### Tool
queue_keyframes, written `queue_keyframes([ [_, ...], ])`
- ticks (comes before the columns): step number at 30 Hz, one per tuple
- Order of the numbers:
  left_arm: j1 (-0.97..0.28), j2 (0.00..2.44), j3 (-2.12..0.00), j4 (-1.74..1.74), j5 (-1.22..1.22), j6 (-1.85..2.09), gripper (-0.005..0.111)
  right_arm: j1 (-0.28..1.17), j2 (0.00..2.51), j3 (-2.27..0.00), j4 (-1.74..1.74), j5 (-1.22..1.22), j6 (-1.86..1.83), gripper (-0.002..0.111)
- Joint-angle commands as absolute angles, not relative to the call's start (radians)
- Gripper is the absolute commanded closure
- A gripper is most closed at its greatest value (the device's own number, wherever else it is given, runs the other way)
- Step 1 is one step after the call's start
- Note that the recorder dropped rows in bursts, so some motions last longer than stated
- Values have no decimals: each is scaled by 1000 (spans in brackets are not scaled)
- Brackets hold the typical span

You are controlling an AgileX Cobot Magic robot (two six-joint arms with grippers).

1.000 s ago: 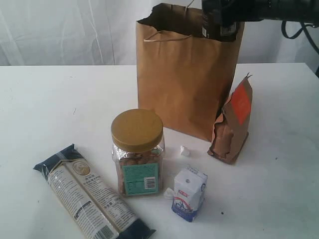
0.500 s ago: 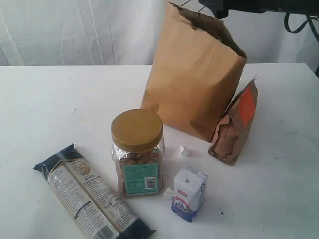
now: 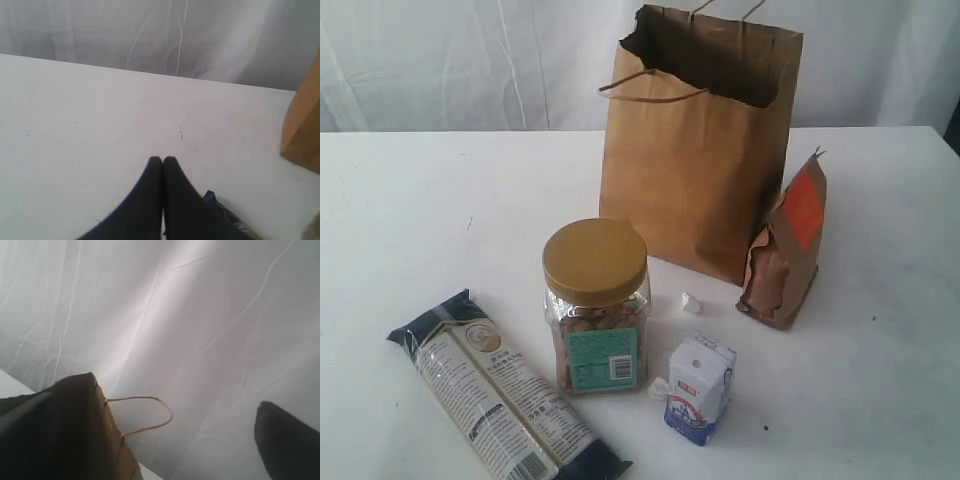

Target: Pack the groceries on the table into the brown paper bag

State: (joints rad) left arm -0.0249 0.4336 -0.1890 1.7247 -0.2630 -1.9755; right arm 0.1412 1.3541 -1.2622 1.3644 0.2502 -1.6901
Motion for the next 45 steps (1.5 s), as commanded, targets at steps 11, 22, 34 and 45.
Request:
queue_keyframes([
  [11,-24,427,-185,1744,-228,-1972,107,138,1140,-1184,-67,670,-238,104],
  [22,-24,396,-296,1734,-383,-1984,107,140,939,-1028,0,684,-41,108],
  [34,-24,489,-240,1598,-691,-1867,107,140,821,-565,1215,793,-849,108],
  [45,-24,725,-187,1453,-577,-1710,107,169,1200,-550,1487,877,-1127,108],
])
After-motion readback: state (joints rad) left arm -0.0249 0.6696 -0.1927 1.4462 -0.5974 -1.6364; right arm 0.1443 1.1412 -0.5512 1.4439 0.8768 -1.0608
